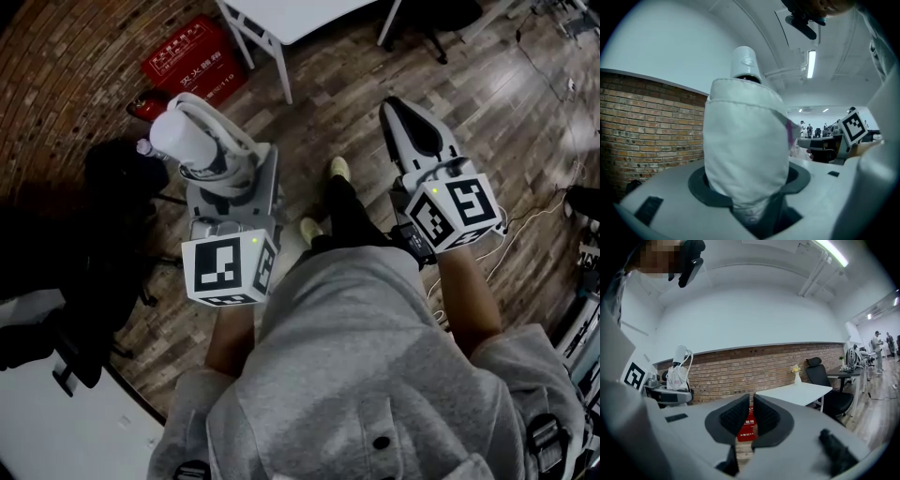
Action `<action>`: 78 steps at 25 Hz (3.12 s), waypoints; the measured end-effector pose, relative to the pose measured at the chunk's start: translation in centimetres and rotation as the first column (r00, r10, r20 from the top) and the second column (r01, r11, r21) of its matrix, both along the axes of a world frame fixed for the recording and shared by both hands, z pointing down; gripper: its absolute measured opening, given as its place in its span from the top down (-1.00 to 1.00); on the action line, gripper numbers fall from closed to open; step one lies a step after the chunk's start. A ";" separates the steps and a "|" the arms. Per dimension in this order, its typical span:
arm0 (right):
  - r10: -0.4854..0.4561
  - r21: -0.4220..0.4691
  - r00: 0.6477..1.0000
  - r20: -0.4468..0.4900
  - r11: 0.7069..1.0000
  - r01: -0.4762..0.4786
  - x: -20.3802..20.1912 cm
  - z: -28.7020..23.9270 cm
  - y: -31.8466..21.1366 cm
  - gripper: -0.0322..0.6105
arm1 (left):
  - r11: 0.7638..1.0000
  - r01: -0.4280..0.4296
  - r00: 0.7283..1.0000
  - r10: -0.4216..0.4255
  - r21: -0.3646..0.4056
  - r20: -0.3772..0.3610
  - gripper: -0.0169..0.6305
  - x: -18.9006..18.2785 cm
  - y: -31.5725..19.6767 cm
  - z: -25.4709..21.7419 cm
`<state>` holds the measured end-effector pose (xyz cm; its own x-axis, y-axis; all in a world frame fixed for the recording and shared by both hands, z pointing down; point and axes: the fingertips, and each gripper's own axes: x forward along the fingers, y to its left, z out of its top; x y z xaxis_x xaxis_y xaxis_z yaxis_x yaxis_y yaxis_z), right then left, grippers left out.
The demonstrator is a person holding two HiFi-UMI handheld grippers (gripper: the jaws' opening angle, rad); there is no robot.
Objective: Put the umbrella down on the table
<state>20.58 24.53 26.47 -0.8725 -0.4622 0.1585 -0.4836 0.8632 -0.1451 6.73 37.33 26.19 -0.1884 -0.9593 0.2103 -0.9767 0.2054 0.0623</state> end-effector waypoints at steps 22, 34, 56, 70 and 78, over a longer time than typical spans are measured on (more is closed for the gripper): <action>-0.049 0.022 0.999 -0.021 0.999 0.050 -7.3 1.0 -10.0 0.77 | 0.999 0.025 1.000 -0.025 -0.021 0.008 0.10 -6.1 -9.8 1.0; -0.052 -0.002 0.999 -0.018 0.999 0.052 -10.3 1.4 -18.9 0.77 | 0.998 0.011 1.000 -0.011 -0.063 -0.003 0.10 -8.3 -18.6 2.0; -0.113 0.022 0.993 0.035 0.993 0.112 -12.2 0.7 -27.9 0.77 | 0.995 0.071 0.997 -0.069 -0.067 0.029 0.10 -9.3 -27.5 0.9; -0.163 0.073 0.986 0.019 0.984 0.161 -13.2 0.5 -30.1 0.77 | 0.993 0.102 0.994 -0.100 -0.059 0.032 0.10 -9.7 -30.0 1.1; -0.158 0.041 0.987 0.018 0.987 0.157 -14.2 1.3 -31.5 0.77 | 0.992 0.106 0.994 -0.104 -0.074 0.031 0.10 -10.7 -30.8 1.8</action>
<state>6.33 -6.93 27.81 -0.9377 -0.3245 0.1242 -0.3387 0.9334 -0.1185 -3.97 6.51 27.99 -0.2940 -0.9154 0.2750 -0.9505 0.3103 0.0168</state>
